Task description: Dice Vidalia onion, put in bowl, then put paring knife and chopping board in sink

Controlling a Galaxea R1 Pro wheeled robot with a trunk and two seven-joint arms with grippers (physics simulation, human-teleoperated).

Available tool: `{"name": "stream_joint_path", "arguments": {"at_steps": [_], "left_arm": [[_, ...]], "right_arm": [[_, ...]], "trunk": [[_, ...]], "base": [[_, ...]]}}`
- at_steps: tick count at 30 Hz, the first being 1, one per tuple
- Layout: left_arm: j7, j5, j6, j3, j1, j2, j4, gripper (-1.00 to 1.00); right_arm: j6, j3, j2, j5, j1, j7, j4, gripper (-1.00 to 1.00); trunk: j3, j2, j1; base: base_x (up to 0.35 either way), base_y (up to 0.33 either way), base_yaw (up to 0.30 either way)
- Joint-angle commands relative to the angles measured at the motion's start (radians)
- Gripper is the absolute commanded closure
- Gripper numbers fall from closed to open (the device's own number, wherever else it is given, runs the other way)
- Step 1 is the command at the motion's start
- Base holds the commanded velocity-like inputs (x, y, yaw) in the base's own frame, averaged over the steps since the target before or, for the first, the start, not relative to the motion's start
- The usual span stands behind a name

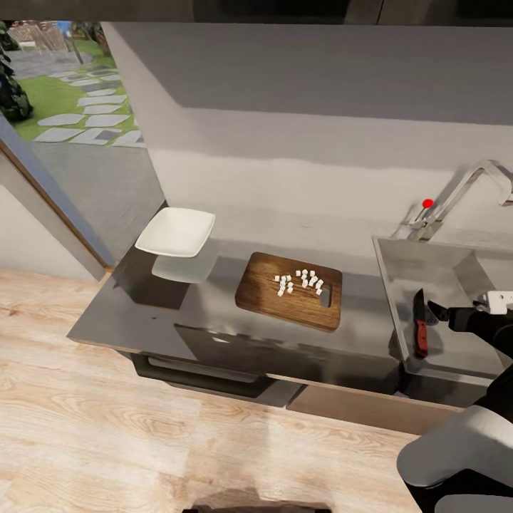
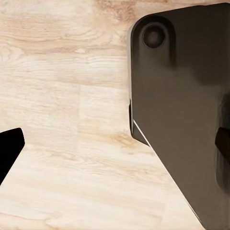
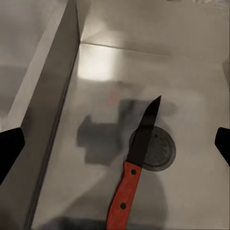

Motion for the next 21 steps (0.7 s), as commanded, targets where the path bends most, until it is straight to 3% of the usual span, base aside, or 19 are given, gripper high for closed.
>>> {"name": "stream_joint_path", "arguments": {"at_steps": [1, 7, 15, 21], "left_arm": [[0.004, 0.009, -0.002, -0.009, 0.001, 0.001, -0.002, -1.00], [0.004, 0.009, -0.001, -0.009, 0.001, 0.001, -0.002, -1.00], [0.004, 0.009, -0.001, -0.009, 0.001, 0.004, -0.002, -1.00], [0.004, 0.009, -0.001, -0.009, 0.001, 0.004, -0.003, -1.00]], "right_arm": [[-0.006, -0.014, 0.001, 0.004, -0.002, 0.012, -0.001, -1.00], [-0.025, -0.059, 0.004, 0.004, -0.002, 0.019, 0.000, -1.00], [-0.025, -0.064, 0.008, 0.004, -0.002, 0.016, 0.000, -1.00], [-0.031, -0.065, 0.026, 0.004, -0.002, 0.015, 0.000, -1.00]], "trunk": [[-0.001, -0.002, 0.001], [-0.001, -0.002, 0.001], [0.007, -0.002, 0.001], [0.016, -0.002, 0.001]], "base": [[0.000, 0.000, 0.000], [-0.012, 0.006, 0.000], [-0.156, 0.156, 0.000], [-0.119, 0.129, 0.000]]}}
